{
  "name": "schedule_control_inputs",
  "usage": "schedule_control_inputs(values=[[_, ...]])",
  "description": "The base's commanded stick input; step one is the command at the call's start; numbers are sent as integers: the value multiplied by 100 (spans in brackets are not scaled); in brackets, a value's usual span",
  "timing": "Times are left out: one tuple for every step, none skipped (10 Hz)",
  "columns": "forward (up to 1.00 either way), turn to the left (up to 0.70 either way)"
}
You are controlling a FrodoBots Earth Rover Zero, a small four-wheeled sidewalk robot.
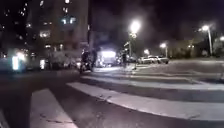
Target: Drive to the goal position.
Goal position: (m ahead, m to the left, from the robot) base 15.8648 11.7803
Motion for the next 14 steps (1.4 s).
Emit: schedule_control_inputs(values=[[70,14],[70,14],[70,14],[70,14],[70,8],[70,0],[70,0],[70,0],[70,0],[70,0],[70,0],[70,0],[70,0],[70,0]])
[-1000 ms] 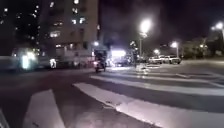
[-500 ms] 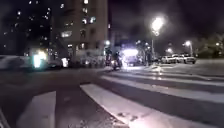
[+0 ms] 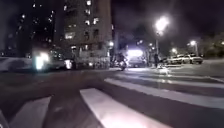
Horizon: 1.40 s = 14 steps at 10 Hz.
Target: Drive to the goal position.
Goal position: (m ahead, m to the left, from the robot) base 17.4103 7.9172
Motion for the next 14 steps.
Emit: schedule_control_inputs(values=[[70,0],[70,0],[70,0],[70,0],[70,0],[70,0],[70,0],[70,0],[70,0],[70,0],[70,0],[70,0],[70,0],[70,0]])
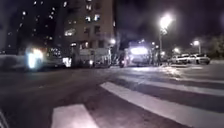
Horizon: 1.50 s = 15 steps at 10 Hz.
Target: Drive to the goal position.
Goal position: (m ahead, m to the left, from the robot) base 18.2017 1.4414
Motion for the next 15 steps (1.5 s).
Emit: schedule_control_inputs(values=[[70,-1],[70,-14],[70,-14],[70,-13],[70,-3],[70,0],[70,0],[70,0],[70,0],[70,0],[70,0],[70,0],[70,0],[70,0],[70,0]])
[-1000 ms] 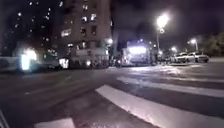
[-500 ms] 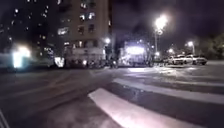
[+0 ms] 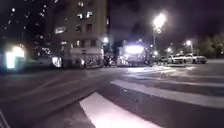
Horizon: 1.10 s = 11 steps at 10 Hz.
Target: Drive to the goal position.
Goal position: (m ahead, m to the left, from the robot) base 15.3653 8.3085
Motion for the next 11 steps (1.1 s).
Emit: schedule_control_inputs(values=[[70,0],[70,0],[70,0],[70,0],[70,0],[70,0],[70,0],[70,0],[70,0],[70,0],[70,0]])
